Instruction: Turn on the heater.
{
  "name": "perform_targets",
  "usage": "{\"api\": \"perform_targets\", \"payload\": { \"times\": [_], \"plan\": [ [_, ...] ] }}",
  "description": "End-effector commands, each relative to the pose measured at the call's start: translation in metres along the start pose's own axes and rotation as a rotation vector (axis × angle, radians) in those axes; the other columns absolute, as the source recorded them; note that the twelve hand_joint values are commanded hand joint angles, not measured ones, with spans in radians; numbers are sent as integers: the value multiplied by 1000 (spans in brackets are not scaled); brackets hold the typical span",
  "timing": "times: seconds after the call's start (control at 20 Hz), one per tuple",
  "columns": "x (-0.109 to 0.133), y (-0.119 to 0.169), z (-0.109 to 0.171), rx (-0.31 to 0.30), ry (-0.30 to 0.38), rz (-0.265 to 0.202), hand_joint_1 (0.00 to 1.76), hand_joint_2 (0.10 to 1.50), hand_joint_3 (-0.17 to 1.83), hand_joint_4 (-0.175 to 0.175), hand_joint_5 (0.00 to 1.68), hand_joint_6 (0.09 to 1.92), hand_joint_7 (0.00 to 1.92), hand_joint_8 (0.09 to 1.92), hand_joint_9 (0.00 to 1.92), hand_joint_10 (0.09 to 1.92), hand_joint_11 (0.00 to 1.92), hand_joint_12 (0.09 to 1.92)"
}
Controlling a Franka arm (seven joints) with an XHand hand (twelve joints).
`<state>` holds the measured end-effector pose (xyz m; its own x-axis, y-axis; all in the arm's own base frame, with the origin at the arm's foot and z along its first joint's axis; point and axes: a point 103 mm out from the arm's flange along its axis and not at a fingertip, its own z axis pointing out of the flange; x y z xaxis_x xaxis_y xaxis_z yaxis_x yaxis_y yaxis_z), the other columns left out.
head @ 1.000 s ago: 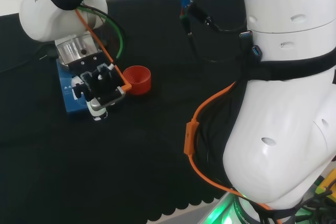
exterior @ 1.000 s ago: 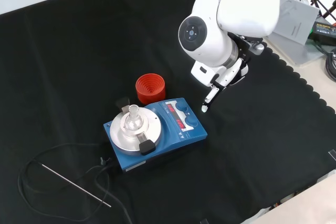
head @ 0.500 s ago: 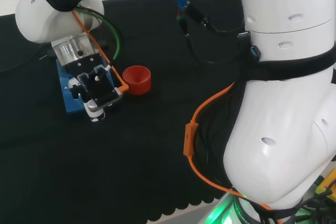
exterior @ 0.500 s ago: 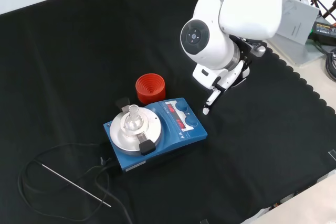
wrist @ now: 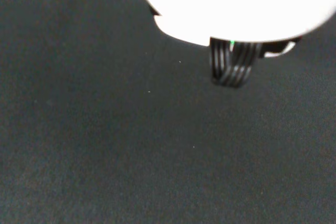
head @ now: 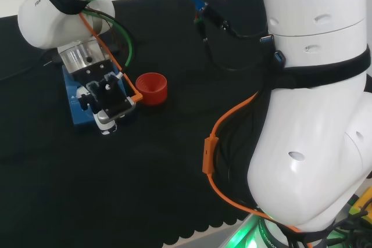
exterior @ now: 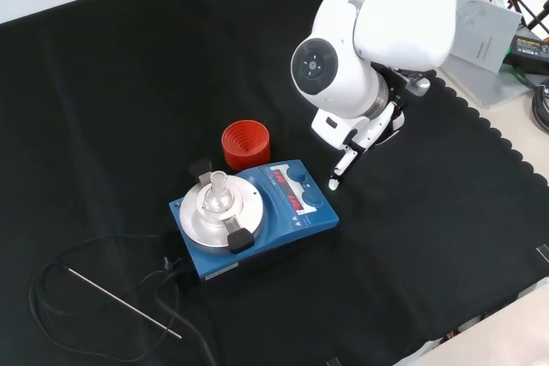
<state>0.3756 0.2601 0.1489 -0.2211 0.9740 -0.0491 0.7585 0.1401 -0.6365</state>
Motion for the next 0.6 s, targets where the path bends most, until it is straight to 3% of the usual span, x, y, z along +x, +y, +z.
{"api": "perform_targets", "payload": {
  "times": [0.05,0.6],
  "plan": [
    [-4,2,1,4,2,2,1567,415,1458,-31,76,436,1648,1522,1676,1455,1404,1323],
    [-10,8,7,16,-2,13,1569,413,1462,-33,83,436,1650,1526,1680,1460,1403,1326]
  ]
}}
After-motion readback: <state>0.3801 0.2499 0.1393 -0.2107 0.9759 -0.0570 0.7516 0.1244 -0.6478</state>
